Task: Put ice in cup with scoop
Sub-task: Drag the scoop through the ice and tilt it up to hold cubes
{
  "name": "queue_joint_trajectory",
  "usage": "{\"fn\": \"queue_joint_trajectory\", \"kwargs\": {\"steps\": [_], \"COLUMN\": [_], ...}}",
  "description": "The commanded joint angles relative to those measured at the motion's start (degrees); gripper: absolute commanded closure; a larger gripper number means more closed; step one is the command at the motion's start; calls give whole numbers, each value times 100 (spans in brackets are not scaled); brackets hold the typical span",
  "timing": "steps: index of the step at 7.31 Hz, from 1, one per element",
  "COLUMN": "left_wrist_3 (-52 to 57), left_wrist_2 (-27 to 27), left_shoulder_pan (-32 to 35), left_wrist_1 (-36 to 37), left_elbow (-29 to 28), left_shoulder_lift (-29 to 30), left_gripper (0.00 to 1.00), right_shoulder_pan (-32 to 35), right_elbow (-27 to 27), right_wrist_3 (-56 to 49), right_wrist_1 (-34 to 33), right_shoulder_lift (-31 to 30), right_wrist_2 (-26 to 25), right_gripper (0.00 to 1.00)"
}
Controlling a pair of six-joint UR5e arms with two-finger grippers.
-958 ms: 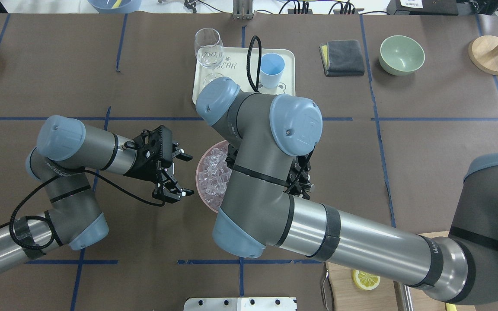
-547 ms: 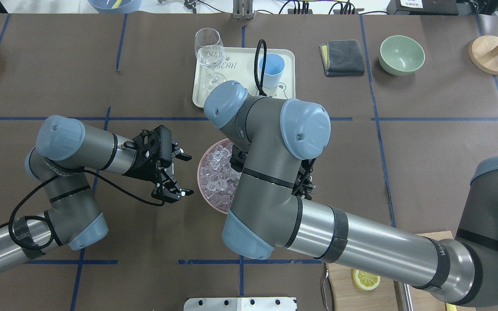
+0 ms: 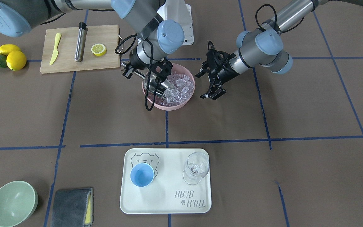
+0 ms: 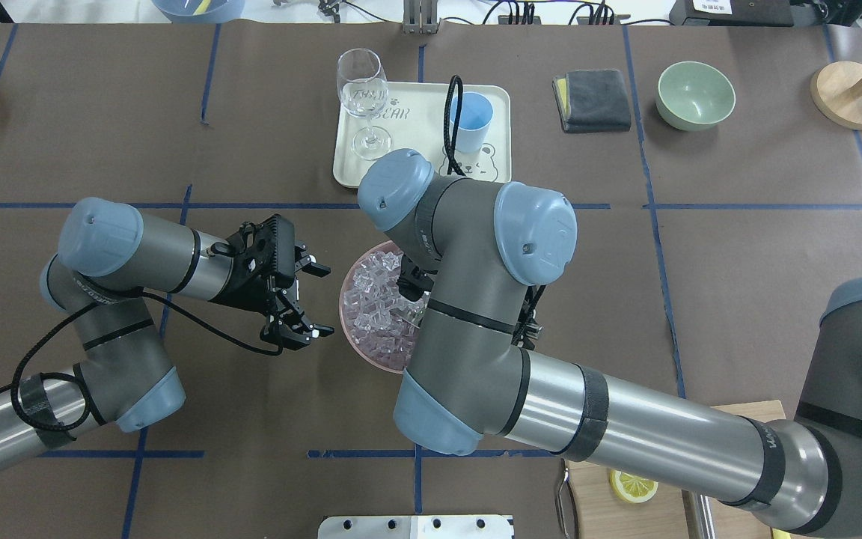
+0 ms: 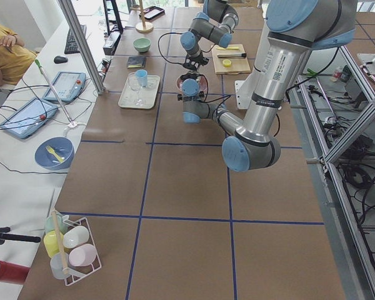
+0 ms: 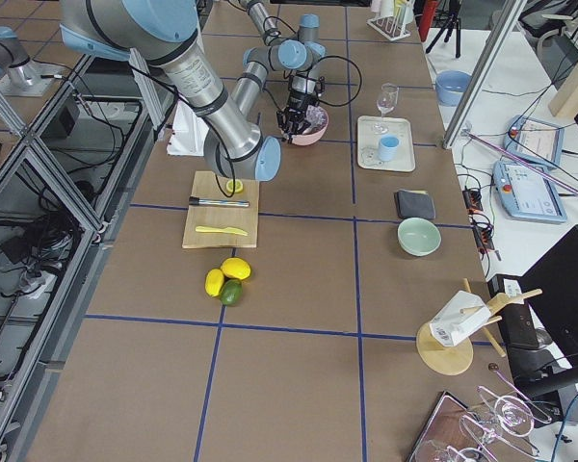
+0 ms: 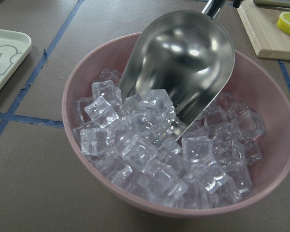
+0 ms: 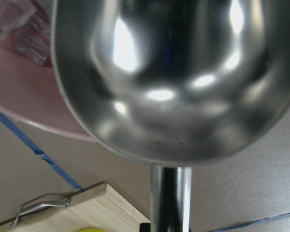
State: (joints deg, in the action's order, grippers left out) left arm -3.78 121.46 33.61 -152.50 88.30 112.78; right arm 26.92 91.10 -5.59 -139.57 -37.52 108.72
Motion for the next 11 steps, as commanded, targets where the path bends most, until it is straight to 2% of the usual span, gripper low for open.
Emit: {"fn": "queue_joint_trajectory", "kwargs": {"steps": [1, 3, 6, 9, 11], "left_wrist_3": [0, -9, -9, -9, -9], "left_wrist_2": [9, 0, 0, 0, 0], "left_shoulder_pan": [5, 5, 14, 23, 23], "left_wrist_1": [9, 10, 10, 18, 18], "left_elbow": [30, 30, 30, 39, 47], "left_shoulder_lift": [-19, -11, -2, 7, 7], "left_gripper": [0, 0, 0, 0, 0], "right_shoulder_pan": [-3, -3, 14, 32, 50], "right_elbow": [336, 347, 522, 646, 759], "right_wrist_3": [6, 23, 58, 206, 216], "right_wrist_1": [323, 456, 1175, 1677, 1775], "right_shoulder_lift": [-342, -431, -808, -1037, -1082], "right_wrist_2": [17, 114, 394, 457, 501], "right_gripper": [100, 100, 100, 100, 100]}}
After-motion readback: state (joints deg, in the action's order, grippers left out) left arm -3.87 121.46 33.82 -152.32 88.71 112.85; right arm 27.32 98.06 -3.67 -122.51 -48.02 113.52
